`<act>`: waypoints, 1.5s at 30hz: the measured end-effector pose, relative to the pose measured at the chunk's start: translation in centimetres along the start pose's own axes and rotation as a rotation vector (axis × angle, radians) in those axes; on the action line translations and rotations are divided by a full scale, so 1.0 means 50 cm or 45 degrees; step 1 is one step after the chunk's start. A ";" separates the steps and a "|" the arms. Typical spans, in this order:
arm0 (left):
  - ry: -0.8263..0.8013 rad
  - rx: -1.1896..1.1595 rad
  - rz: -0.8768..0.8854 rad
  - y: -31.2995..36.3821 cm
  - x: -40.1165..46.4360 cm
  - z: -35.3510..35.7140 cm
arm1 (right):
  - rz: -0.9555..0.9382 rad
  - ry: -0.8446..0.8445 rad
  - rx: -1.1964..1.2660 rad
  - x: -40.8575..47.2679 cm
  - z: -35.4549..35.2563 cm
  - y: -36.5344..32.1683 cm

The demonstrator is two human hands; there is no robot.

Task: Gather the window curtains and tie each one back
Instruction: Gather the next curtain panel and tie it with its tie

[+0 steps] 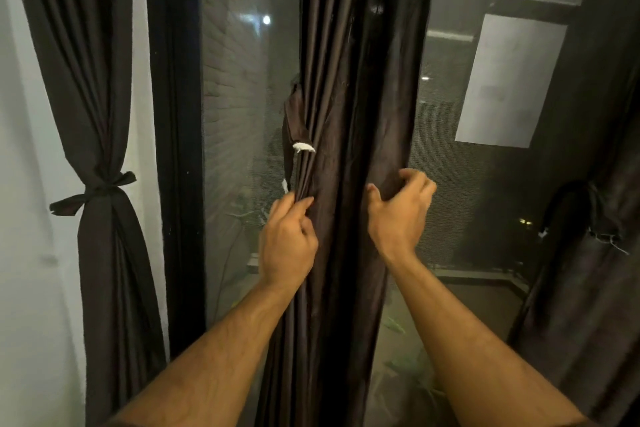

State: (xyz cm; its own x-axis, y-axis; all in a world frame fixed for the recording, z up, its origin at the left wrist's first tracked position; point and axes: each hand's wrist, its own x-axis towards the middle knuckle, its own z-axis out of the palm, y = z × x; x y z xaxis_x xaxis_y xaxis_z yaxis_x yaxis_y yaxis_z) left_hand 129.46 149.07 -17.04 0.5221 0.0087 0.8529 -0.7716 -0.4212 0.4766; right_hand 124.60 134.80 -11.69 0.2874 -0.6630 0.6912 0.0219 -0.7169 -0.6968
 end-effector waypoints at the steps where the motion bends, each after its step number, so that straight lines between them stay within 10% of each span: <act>1: -0.002 -0.005 0.005 0.003 0.001 -0.002 | 0.061 0.004 -0.071 0.013 0.006 0.006; 9: -0.031 0.007 -0.040 -0.004 0.013 0.014 | 0.199 -0.413 0.601 0.036 0.019 0.011; 16: -0.029 -0.086 -0.061 0.023 0.006 0.018 | 0.863 -0.763 1.351 0.020 0.021 -0.025; 32: 0.024 -0.075 -0.036 0.014 0.008 0.028 | 0.206 -0.365 0.359 -0.022 0.067 -0.018; 45: 0.021 -0.103 -0.203 0.014 0.007 0.013 | 0.562 -0.671 0.961 -0.027 0.031 -0.034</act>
State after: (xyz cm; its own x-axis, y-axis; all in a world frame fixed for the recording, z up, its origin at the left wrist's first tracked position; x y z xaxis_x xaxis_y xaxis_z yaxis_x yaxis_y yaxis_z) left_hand 129.35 148.16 -16.56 0.6348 0.0848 0.7680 -0.7064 -0.3391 0.6213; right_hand 125.64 137.24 -11.74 0.7966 -0.5256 0.2985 0.3577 0.0119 -0.9338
